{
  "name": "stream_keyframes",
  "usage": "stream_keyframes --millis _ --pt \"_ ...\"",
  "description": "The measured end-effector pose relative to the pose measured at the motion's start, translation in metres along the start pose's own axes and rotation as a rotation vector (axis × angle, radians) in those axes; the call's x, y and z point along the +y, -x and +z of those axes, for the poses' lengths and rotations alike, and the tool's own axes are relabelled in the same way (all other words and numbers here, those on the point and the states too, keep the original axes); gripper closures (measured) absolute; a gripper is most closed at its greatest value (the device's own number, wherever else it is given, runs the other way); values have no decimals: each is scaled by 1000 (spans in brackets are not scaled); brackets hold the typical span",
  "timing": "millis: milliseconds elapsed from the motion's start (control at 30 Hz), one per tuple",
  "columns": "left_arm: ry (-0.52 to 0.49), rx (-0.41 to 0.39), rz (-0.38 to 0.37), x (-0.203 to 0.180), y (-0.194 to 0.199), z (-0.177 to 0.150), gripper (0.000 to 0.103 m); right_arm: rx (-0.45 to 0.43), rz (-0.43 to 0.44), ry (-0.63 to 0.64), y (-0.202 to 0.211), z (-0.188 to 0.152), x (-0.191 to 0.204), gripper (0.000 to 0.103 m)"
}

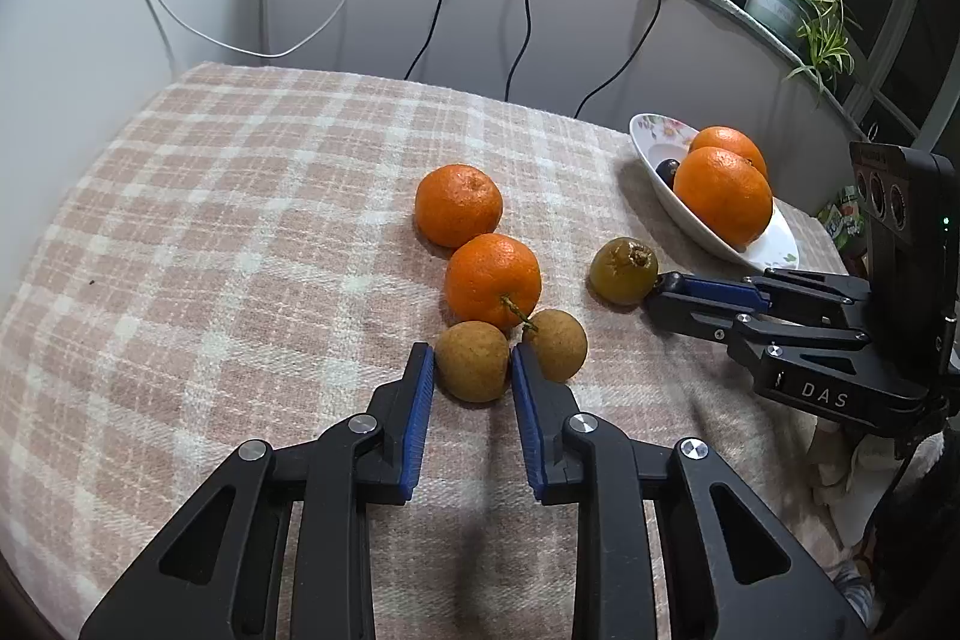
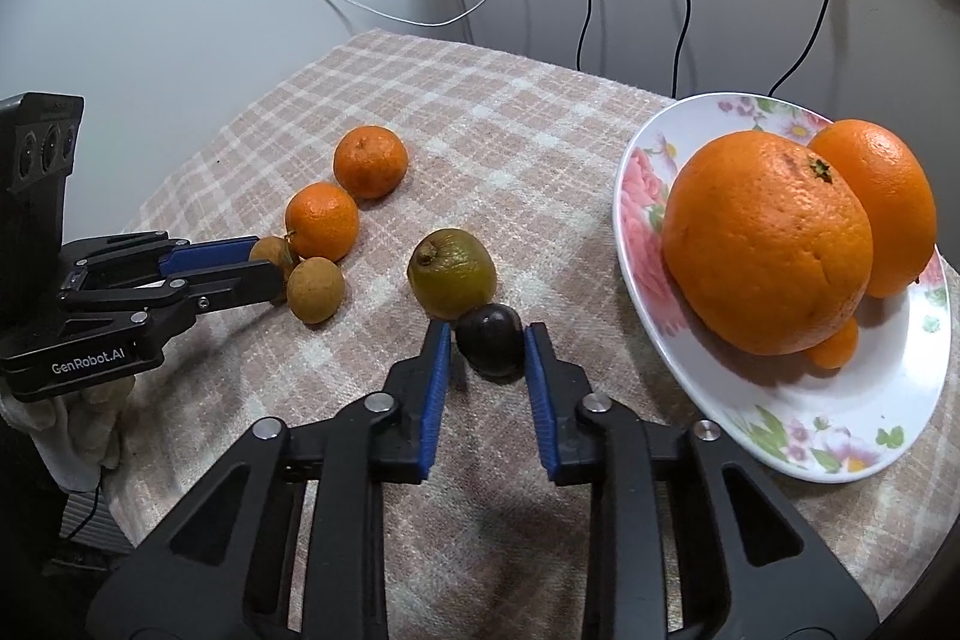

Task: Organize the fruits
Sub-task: 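Grasp a second dark plum with the right gripper while the left grasps a brown round fruit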

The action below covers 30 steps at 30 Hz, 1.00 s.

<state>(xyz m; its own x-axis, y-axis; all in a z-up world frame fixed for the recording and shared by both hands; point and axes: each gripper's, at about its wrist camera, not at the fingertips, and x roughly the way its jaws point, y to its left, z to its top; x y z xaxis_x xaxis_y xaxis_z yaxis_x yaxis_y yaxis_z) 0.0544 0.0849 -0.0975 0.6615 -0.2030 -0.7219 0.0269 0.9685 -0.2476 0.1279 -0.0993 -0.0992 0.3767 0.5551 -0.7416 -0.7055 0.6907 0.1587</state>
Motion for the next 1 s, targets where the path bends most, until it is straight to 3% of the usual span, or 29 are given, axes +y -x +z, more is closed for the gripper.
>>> stream_keyframes --millis 533,1000 --pt "8 -38 -6 -3 15 0 79 -36 -1 2 12 -2 1 80" --pt "-30 -73 -41 -28 23 12 79 -106 -22 -27 58 -21 -9 80"
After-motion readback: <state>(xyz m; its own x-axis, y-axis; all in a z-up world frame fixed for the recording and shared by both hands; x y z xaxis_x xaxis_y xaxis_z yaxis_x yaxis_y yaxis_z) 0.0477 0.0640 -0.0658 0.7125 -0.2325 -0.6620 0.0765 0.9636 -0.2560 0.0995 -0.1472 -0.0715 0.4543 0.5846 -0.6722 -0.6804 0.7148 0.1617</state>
